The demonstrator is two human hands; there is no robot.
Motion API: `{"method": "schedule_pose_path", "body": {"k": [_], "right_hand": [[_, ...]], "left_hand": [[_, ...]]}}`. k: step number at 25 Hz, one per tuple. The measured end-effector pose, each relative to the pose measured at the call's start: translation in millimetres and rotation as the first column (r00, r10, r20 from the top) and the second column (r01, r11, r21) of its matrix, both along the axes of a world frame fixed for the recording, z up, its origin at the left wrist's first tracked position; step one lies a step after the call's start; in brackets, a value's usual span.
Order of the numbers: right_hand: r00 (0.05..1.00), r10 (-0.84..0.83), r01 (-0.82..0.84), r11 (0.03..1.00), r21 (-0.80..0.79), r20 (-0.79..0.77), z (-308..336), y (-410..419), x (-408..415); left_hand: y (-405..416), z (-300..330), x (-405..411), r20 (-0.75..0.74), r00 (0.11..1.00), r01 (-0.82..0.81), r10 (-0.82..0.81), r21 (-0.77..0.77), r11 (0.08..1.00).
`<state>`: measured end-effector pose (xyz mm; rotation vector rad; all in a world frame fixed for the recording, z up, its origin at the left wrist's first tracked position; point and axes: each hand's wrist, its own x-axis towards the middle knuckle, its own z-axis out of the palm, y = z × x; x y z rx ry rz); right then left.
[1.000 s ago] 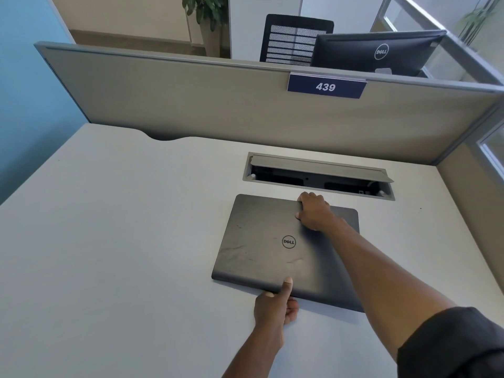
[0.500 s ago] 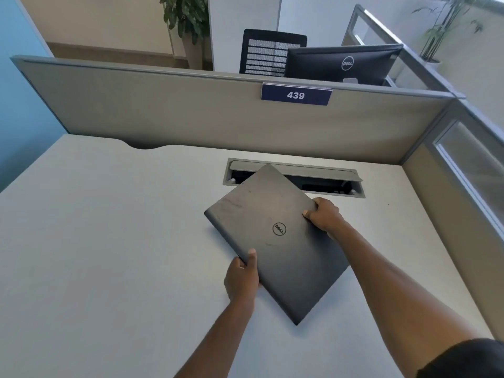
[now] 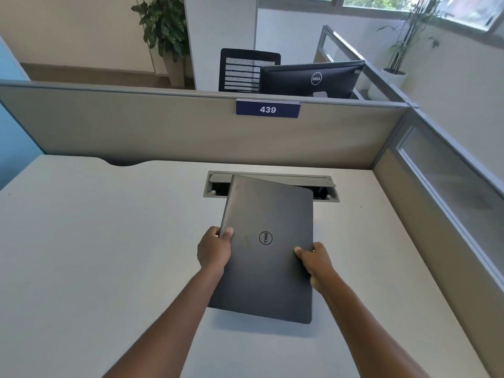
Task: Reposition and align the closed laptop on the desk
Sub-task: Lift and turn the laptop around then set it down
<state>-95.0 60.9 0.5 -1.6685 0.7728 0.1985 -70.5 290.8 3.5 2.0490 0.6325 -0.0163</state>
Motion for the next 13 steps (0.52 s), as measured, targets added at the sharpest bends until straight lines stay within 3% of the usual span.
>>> {"method": "schedule_pose_path", "body": {"k": [7, 13], "right_hand": [[0.994, -0.085, 0.098, 0.977, 0.192, -0.073, -22.2, 30.9, -48.2], [0.981, -0.161, 0.183, 0.952, 0.246, -0.109, -28.4, 60.6, -63.1]], "left_hand": [[3.3, 7.1, 57.3, -0.057, 0.969, 0.244, -0.238, 0.324, 0.914], [-10.1, 4.8, 100.6, -0.12, 0.922, 0.384, -0.369, 0.411, 0.827]]}}
